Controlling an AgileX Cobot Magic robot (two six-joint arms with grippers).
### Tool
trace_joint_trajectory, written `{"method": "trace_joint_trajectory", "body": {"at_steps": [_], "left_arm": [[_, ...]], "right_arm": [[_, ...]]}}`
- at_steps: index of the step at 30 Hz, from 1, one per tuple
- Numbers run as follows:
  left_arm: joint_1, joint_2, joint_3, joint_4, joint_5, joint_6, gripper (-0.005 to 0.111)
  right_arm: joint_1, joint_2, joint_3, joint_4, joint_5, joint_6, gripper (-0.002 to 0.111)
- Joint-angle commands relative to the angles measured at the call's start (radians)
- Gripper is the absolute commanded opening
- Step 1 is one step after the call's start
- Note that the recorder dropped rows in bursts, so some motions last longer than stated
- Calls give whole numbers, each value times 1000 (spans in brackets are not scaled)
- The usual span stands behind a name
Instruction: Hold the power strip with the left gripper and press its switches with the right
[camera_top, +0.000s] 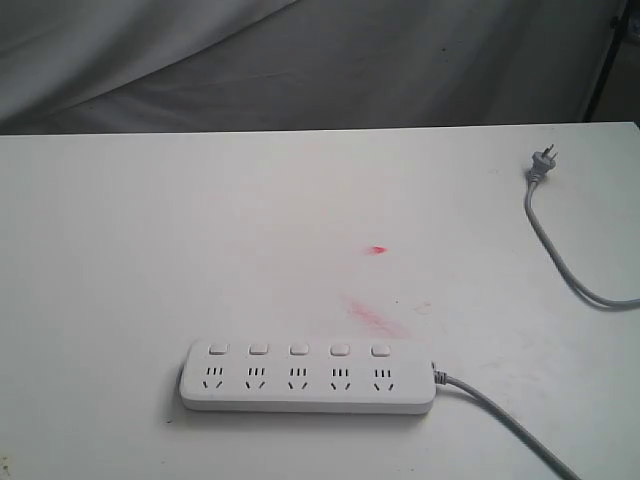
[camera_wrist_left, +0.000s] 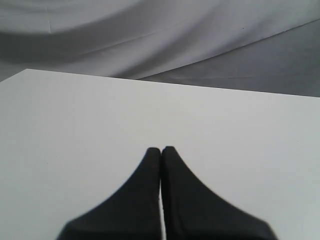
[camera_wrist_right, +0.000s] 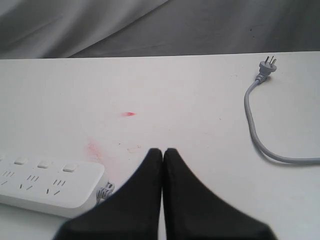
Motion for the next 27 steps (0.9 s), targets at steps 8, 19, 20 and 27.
{"method": "trace_joint_trajectory", "body": {"at_steps": [8,19,20,27], "left_arm": [[-5,-3,4,-9,-10,-1,1],[-5,70,4,-9,-10,-1,1],[-5,86,4,-9,-10,-1,1],[-5,177,-16,-9,-3,0,1]], "right_arm": [[1,-3,4,4,-9,-2,0],[1,-3,4,4,-9,-2,0],[1,-3,4,4,-9,-2,0],[1,-3,4,4,-9,-2,0]]}}
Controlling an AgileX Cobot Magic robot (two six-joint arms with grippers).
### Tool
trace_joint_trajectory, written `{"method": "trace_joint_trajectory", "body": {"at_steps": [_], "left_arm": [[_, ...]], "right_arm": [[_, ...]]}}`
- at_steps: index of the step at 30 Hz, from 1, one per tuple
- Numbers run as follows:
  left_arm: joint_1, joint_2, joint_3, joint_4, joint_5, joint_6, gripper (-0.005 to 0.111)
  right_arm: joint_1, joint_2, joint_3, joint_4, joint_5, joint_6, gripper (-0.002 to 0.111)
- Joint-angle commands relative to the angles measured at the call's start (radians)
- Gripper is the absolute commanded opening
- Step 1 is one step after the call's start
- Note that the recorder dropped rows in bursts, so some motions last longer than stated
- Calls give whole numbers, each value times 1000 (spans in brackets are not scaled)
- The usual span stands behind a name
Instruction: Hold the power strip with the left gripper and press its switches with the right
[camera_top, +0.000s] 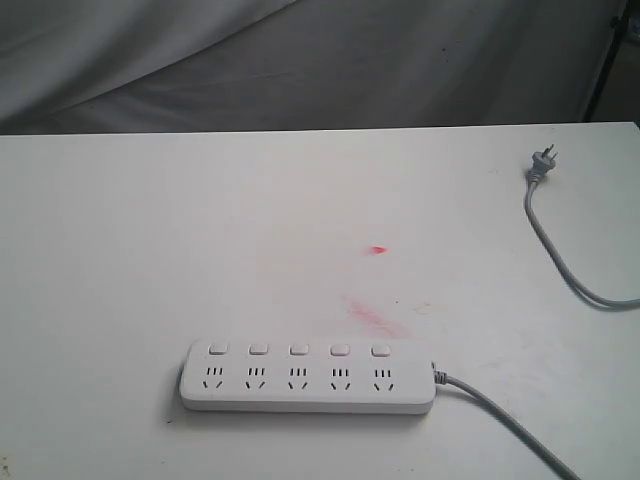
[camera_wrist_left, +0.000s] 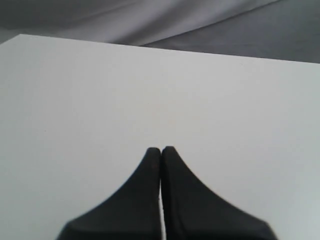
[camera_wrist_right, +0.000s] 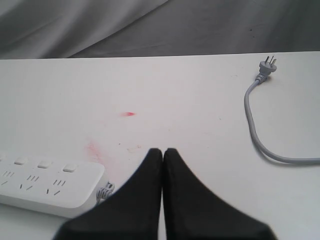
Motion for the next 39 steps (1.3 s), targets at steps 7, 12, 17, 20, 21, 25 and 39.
{"method": "trace_joint_trajectory", "body": {"at_steps": [7,12,17,20,21,25,39], "left_arm": [[-5,124,-173,-9,-6,0,1],[-5,169,-282,-9,-6,0,1],[-5,206,-366,-9,-6,0,1],[-5,239,-407,-9,-6,2,1],[-5,253,-423,-9,-6,2,1],[-5,319,-489,-9,-6,2,1],[-5,604,-726,-9,-6,0,1]], "right_arm": [[1,-3,4,4,-9,-2,0],[1,-3,4,4,-9,-2,0],[1,-3,4,4,-9,-2,0],[1,-3,4,4,-9,-2,0],[1,-3,4,4,-9,-2,0],[1,-3,4,4,-9,-2,0],[1,-3,4,4,-9,-2,0]]}}
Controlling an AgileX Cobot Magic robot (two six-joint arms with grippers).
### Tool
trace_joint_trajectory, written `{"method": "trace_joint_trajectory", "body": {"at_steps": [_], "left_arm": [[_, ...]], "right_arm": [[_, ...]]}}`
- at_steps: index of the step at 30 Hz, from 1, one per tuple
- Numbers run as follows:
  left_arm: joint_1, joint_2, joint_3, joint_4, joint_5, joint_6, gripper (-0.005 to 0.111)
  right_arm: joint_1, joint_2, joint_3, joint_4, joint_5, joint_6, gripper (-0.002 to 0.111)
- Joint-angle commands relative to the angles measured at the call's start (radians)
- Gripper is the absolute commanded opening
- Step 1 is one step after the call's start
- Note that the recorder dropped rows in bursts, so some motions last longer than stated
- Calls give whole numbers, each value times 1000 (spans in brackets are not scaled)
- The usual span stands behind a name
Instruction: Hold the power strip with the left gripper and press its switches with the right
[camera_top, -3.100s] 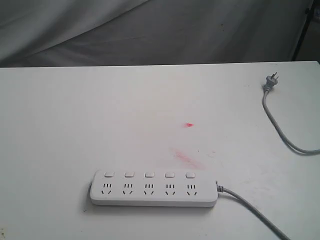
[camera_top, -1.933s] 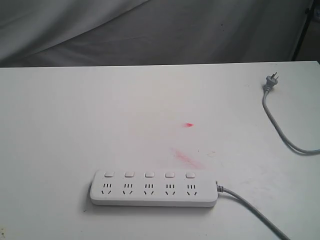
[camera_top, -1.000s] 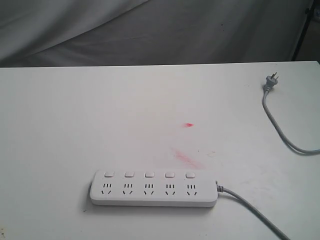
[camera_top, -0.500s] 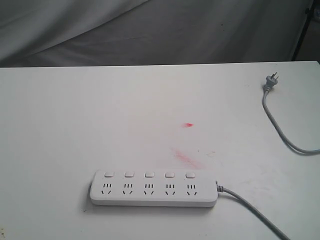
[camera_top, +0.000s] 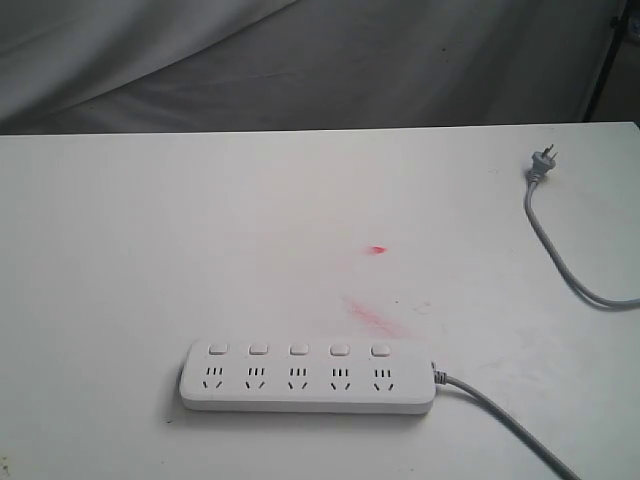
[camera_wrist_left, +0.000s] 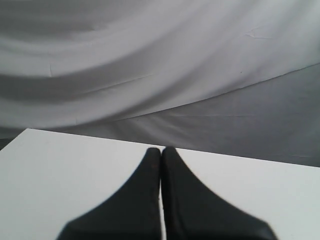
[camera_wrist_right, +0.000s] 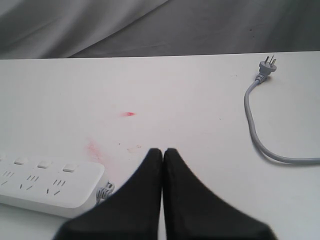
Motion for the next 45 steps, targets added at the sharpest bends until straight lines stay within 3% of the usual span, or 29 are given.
{"method": "trace_joint_trajectory", "body": {"at_steps": [1,15,25,38,45], "left_arm": [[-5,84,-66,-9,-7,0,1],[-5,272,-131,-5,-14,-1,1],[-5,279,-131,79,19,3,1],[-5,279,-131,79,-10,238,1],[-5,279,-131,77,-60,261,1]], "right_arm": [[1,-3,4,4,-9,-2,0],[1,-3,4,4,-9,-2,0],[1,-3,4,4,-9,-3,0],[1,-3,4,4,-9,-3,0],[1,-3,4,4,-9,-3,0]]}}
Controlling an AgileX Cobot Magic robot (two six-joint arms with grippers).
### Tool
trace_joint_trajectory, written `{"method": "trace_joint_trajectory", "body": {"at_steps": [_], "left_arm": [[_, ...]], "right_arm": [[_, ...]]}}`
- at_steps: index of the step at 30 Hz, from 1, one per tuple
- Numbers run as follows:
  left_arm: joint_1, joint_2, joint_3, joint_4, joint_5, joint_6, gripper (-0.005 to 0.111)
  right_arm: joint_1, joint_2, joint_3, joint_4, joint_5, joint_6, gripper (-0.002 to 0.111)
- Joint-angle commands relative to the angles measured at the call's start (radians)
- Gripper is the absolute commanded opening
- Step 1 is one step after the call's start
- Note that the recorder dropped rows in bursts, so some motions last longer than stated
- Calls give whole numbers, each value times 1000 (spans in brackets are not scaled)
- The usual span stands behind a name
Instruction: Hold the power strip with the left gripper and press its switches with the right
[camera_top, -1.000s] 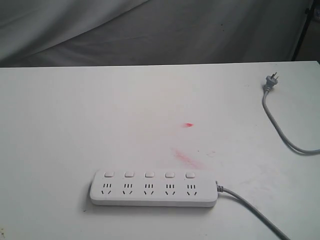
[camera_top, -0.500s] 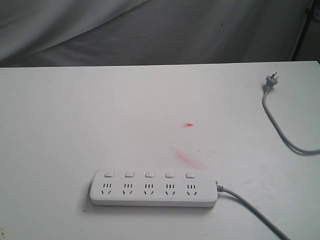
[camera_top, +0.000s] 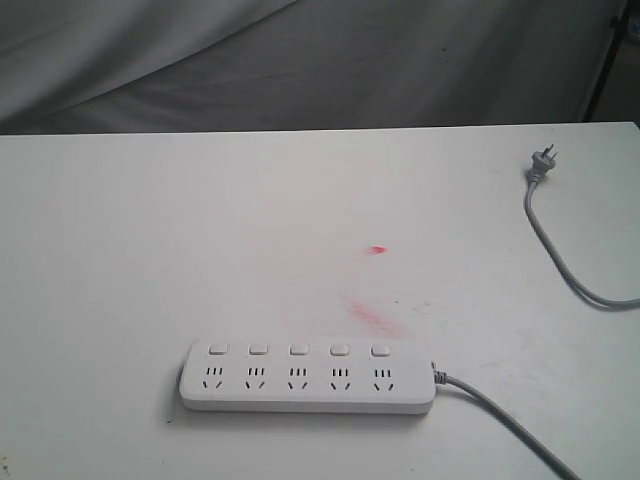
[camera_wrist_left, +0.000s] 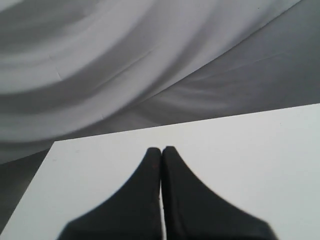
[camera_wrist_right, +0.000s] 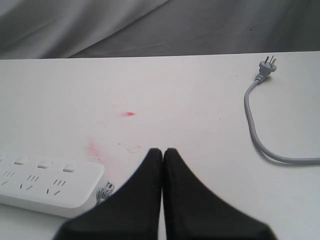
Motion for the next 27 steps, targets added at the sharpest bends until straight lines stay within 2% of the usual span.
{"method": "trace_joint_trajectory", "body": {"at_steps": [1,12,16,20,27], "left_arm": [[-5,0,-4,-8,-33,13,1],[-7,54,-4,-111,-49,13,1],[-66,71,-4,-106,-96,24,1],[-119,78,-4,-144,-108,116,1],[-126,78,-4,-424,-108,380,1]], "right_arm": [[1,-3,4,4,-9,-3,0],[1,-3,4,4,-9,-3,0],[1,-3,4,4,-9,-3,0],[1,-3,4,4,-9,-3,0],[1,-3,4,4,-9,-3,0]]}}
